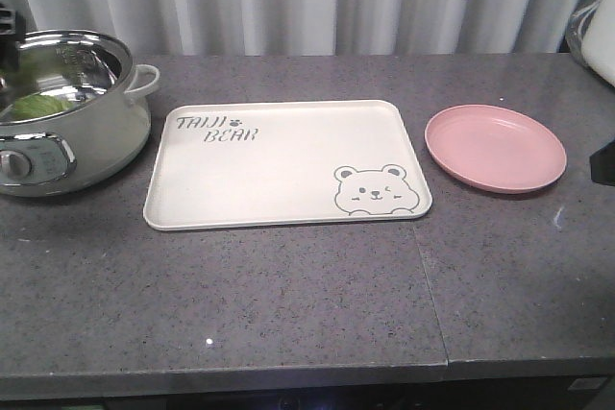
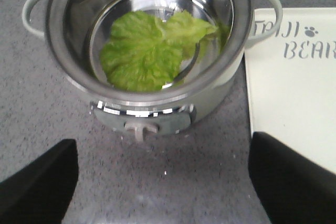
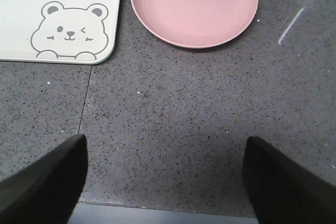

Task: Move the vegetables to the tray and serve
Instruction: 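Lower the left gripper into the pot and grasp the lettuce leaf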

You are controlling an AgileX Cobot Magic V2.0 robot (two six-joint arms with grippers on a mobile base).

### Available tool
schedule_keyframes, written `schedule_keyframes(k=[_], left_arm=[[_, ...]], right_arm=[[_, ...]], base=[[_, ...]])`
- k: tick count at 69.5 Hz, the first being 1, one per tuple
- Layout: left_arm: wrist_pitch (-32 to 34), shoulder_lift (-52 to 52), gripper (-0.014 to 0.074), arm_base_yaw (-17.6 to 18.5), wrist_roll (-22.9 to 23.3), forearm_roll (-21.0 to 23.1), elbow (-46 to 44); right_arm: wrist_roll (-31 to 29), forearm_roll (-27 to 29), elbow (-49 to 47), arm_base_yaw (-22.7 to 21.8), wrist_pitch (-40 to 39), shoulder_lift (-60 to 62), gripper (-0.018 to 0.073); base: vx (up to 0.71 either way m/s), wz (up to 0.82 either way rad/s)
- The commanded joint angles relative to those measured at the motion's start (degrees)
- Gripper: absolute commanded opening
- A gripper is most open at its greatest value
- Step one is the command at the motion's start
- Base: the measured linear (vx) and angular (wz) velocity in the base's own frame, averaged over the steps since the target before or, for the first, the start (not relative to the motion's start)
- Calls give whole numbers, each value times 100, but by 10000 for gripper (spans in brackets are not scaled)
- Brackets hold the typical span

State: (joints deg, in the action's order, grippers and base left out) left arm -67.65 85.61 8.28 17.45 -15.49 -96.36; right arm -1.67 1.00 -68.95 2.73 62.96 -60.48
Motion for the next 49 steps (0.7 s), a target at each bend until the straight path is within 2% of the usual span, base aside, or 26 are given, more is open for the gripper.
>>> schedule_keyframes(k=[1,6,9,14,19,36,45,49], left_arm=[[-44,587,611,-6,-178,-294,-1013],[-445,1243,610,-11,-406,-473,-1831],[-454,1564,610,-68,-560,-472,-2229],[-454,2043,607,-175,-742,-247,-2843],[-454,2435,606,-370,-978,190,-3281],[-451,3055,593,-1103,-1482,651,-3413],[-356,3281,589,-1281,-1876,1005,-3413],[-268,3366,589,-1328,-1917,1114,-3413]], right_arm=[[-34,-46,-189,7,-307,56,575],[-34,-46,-189,7,-307,56,575],[-34,-46,-189,7,-316,56,575],[-34,-46,-189,7,-310,56,575],[-34,-46,-189,7,-310,56,575],[-34,-46,-189,7,-310,56,575],[-34,-37,-189,7,-310,56,575],[-34,-39,-189,7,-316,56,575]], base=[[0,0],[0,0],[0,0],[0,0],[0,0],[0,0],[0,0],[0,0]])
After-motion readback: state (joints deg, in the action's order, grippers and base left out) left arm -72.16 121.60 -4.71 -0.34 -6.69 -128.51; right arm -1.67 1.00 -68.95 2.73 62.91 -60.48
